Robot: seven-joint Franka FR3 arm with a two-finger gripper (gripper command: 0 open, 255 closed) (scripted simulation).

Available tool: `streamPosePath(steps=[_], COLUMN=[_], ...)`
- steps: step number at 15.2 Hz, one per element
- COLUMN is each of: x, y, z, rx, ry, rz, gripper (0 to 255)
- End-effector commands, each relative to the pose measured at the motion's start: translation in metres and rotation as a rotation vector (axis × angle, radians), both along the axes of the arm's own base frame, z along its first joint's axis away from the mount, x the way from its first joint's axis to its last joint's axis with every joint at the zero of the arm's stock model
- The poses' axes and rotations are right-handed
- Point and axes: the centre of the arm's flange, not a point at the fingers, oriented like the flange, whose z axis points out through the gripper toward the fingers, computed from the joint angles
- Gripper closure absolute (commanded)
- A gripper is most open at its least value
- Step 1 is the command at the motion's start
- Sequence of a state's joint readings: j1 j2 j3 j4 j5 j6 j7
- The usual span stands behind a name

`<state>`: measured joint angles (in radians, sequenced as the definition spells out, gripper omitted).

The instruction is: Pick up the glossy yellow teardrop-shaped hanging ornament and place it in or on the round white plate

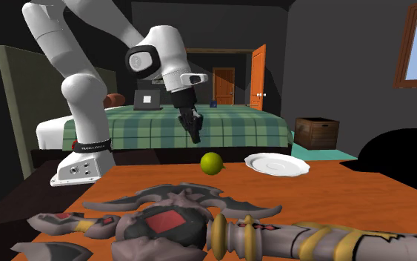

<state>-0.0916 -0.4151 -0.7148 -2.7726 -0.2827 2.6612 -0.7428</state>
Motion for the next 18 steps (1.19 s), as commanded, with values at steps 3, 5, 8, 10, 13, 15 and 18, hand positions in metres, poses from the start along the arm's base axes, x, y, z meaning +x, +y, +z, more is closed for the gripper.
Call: streamPosePath(steps=[3, 5, 8, 10, 13, 15, 18], x=[0.012, 0.036, 0.062, 0.062, 0.063, 0.063, 0.063], y=[-0.009, -0.027, -0.044, -0.045, -0.047, -0.049, -0.049], z=[-0.004, -0.012, -0.023, -0.033, -0.049, -0.062, -0.062], rx=[-0.019, -0.058, -0.099, -0.099, -0.099, -0.099, -0.099], ry=[0.046, 0.138, 0.236, 0.236, 0.236, 0.236, 0.236], rz=[0.029, 0.088, 0.151, 0.151, 0.151, 0.151, 0.151], gripper=[0, 0, 0, 0, 0, 0, 0])
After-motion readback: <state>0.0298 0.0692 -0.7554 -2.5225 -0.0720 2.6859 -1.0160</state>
